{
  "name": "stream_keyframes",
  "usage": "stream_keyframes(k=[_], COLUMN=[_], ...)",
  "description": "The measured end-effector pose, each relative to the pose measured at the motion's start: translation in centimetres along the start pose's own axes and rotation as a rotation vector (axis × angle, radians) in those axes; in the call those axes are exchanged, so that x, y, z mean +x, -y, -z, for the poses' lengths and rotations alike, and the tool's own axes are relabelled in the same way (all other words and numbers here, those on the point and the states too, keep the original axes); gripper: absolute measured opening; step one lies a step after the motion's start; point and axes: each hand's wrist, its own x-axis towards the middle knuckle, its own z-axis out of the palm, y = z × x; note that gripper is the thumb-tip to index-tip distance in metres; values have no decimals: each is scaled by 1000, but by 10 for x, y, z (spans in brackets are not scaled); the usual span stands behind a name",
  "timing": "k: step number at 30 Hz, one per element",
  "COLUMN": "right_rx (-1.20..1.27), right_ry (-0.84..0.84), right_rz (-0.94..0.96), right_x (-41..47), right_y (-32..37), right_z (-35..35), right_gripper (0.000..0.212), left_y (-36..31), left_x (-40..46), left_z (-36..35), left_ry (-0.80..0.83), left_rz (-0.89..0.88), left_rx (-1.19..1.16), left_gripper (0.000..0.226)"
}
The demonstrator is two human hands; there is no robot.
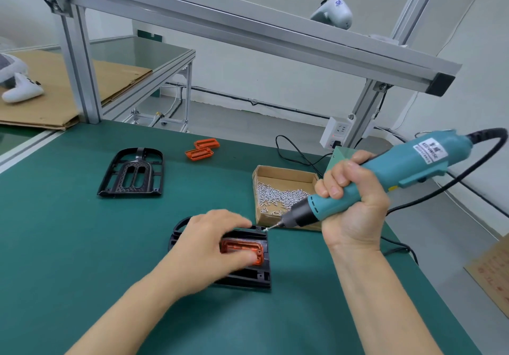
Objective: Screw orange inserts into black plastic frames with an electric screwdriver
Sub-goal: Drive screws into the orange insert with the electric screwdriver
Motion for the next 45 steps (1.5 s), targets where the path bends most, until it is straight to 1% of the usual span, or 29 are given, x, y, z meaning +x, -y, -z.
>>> stream_keyframes(k=[2,3,5,7,12,28,40,45], right_rx=[-40,-60,-97,-139,-200,-344,-467,-486], right_ry=[2,4,16,33,73,197,338,408], right_rz=[-34,-48,-69,-87,-130,-223,-305,-288], right_x=[-1,-1,-1,-1,0,8,14,11], right_y=[-8,-12,-19,-23,-34,-39,-50,-52], right_z=[6,9,13,16,16,5,-6,-8], right_gripper=[18,19,20,21,25,21,15,15], left_y=[3,4,7,10,15,16,19,18], left_x=[-2,-3,-4,-4,-4,-5,-5,-5], left_z=[-8,-12,-17,-21,-25,-26,-28,-28], left_ry=[152,200,236,234,211,184,175,165], left_rz=[-63,-70,-76,-91,-119,-132,-141,-136], left_rx=[267,350,438,474,498,468,459,461], left_gripper=[61,60,54,50,50,48,48,48])
